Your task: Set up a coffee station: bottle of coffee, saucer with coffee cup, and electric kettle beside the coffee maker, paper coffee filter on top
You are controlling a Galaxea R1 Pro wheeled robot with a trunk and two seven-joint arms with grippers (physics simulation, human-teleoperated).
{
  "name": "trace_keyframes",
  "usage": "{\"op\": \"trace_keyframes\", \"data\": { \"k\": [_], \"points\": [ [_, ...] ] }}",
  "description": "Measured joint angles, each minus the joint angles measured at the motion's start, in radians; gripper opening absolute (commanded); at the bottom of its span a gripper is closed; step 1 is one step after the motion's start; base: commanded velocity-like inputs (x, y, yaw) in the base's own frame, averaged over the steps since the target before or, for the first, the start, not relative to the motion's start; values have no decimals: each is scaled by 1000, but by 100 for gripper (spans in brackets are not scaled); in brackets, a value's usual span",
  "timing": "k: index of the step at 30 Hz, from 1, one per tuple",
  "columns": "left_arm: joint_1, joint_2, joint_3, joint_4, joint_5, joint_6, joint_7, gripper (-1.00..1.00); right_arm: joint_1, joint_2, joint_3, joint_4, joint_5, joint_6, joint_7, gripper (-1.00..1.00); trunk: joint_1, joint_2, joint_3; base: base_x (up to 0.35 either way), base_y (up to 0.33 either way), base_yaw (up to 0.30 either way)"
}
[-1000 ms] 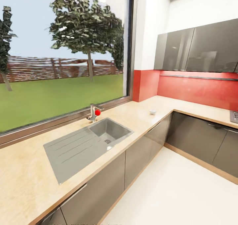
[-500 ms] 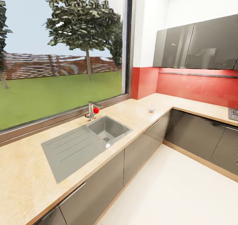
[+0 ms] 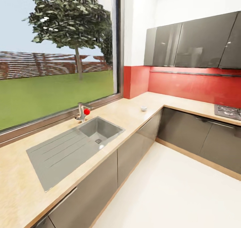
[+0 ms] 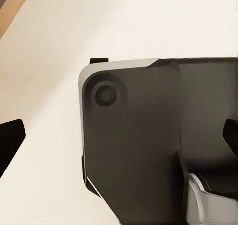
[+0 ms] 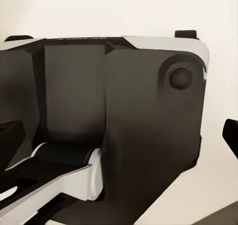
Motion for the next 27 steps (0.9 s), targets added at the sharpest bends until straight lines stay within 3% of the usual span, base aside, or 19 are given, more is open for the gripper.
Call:
{"op": "trace_keyframes", "data": {
  "k": [8,19,27],
  "points": [
    [0,1,-3,2,-2,0,11,100,0,-20,-6,-1,-1,0,-3,100,0,0,-5,206,-202,-183],
    [0,0,-3,2,-2,0,12,100,0,-22,-8,-1,-1,-3,-3,100,0,0,-5,250,-224,-38],
    [0,0,-3,3,-1,0,12,100,0,-22,-8,-2,-2,-4,-3,100,0,0,-5,275,-224,-243]
  ]
}}
